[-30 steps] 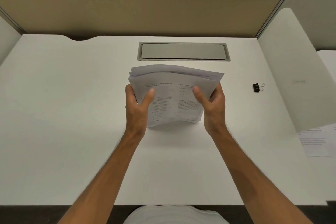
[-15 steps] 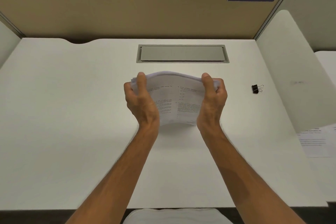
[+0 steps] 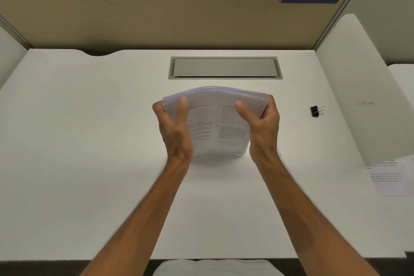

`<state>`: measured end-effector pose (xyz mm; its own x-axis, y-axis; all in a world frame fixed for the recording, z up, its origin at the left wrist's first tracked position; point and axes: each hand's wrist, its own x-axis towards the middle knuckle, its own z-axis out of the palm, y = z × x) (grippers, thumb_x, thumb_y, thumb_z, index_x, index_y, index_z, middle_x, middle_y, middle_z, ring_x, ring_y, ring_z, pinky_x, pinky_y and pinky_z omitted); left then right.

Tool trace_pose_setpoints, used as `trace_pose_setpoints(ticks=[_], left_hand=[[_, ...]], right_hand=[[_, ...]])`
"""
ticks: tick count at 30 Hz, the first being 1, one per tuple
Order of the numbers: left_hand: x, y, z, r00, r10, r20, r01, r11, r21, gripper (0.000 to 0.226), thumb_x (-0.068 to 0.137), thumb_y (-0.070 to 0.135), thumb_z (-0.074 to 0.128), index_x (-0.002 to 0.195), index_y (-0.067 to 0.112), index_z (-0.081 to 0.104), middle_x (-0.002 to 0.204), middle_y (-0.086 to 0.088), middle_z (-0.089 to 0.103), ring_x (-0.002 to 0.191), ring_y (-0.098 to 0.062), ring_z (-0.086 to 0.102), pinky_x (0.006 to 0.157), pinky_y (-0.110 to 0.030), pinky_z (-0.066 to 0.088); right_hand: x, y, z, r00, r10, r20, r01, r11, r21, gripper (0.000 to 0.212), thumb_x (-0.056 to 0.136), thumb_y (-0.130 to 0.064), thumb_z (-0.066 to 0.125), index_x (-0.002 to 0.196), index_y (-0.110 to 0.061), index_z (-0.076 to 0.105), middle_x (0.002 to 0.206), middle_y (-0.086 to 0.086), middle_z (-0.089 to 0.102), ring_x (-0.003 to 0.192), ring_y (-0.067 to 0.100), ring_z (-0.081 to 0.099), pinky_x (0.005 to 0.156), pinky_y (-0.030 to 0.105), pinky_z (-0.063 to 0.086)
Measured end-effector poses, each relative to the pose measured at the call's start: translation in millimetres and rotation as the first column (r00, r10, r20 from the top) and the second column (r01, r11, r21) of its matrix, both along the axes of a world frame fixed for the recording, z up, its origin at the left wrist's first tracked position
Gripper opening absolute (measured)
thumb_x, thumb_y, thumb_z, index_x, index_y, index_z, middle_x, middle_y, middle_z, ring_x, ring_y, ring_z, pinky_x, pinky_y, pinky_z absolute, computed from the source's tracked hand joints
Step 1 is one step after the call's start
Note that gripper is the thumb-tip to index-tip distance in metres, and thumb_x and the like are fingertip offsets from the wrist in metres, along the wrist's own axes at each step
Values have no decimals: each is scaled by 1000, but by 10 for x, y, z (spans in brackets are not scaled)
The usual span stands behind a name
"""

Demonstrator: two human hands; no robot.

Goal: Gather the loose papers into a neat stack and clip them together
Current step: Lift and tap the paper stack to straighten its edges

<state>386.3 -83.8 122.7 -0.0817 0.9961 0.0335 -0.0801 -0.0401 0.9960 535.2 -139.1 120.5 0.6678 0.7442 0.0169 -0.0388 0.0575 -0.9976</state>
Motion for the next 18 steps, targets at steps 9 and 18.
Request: trace_pose_setpoints(ticks=[9, 18], left_hand=[[-316, -42, -590, 939, -227, -259, 196, 971, -138, 32, 105, 18, 46, 111, 49, 51, 105, 26, 67, 104, -3, 66, 76, -19, 54], [-488, 307, -111, 785, -82, -614, 219, 964, 152, 13, 97, -1, 51, 92, 8, 60, 80, -6, 66, 70, -19, 57, 57, -24, 43]], right_hand=[[181, -54, -68, 990, 98, 103, -98, 995, -12, 21, 90, -13, 71, 110, -18, 69, 92, -14, 73, 83, 0, 67, 67, 15, 53], [721, -129, 305, 835, 354, 421, -215, 915, -342, 15, 77, -14, 78, 85, -24, 69, 78, -16, 69, 71, 5, 62, 65, 24, 49]])
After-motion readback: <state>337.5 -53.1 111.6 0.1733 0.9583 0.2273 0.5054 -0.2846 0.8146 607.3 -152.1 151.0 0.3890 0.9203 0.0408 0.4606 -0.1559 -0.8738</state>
